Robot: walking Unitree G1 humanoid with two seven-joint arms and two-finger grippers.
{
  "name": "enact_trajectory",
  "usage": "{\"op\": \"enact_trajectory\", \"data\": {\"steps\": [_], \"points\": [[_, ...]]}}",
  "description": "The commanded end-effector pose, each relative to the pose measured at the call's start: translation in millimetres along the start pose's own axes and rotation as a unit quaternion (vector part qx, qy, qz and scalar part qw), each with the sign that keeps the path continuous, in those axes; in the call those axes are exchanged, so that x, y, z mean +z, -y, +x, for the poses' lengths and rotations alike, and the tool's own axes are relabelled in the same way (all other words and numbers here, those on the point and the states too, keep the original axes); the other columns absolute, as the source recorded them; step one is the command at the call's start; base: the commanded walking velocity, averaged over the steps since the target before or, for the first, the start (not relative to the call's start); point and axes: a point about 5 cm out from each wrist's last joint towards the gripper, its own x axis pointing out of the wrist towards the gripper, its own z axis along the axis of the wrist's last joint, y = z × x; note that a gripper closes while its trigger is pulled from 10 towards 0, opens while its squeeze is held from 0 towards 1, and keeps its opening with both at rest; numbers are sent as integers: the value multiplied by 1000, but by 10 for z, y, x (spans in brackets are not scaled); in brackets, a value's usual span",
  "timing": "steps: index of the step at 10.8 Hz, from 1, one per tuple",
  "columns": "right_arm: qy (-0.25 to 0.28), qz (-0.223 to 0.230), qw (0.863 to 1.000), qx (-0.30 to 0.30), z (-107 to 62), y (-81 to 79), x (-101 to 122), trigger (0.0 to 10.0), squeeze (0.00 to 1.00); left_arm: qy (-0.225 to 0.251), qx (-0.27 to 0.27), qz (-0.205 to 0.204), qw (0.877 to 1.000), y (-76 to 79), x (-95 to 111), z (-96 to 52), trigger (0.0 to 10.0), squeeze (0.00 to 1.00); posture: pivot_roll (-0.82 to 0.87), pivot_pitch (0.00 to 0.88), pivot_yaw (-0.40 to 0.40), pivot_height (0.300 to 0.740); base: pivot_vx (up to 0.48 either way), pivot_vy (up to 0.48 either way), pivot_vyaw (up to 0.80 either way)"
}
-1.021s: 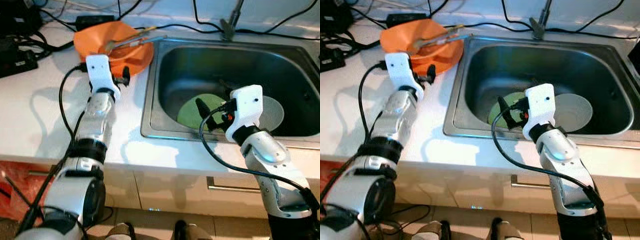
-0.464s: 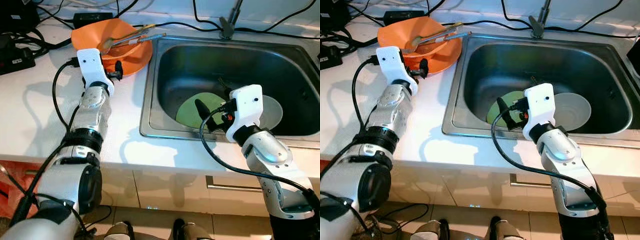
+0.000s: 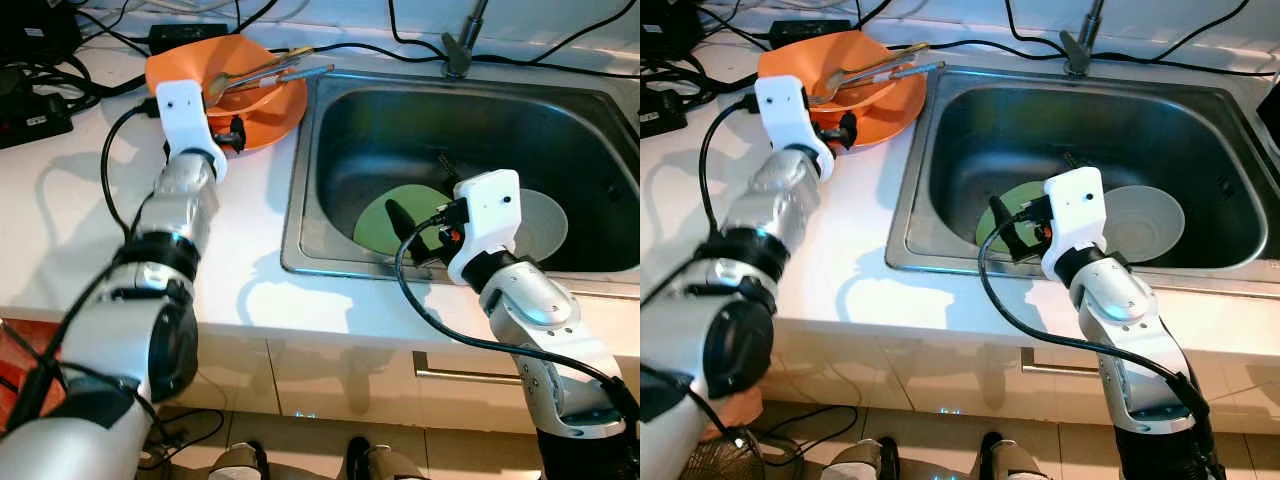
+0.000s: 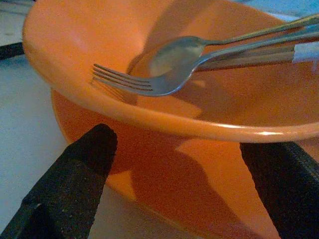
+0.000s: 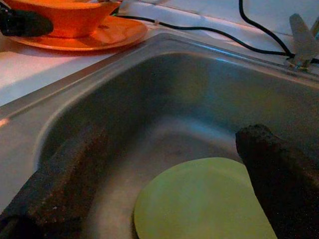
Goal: Kitchen organization
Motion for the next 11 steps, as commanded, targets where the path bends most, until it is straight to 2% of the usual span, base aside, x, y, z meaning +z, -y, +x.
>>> {"op": "enact_trajectory", "data": {"steps": [1,7,11], "points": [[-4,1,1000,1,-4,1,-9,10000,0,-42,-17,4,999,36,-92,3,10000,0,-62,176,-23,740,0,0,0],[1,4,1000,1,31,-12,-2,10000,0,-136,-70,-10,988,163,-87,0,10000,0,-50,168,-17,740,0,0,0],[4,6,1000,-1,49,-9,1,10000,0,-190,-119,16,974,181,-86,-30,10000,0,-44,163,-15,740,0,0,0]]}}
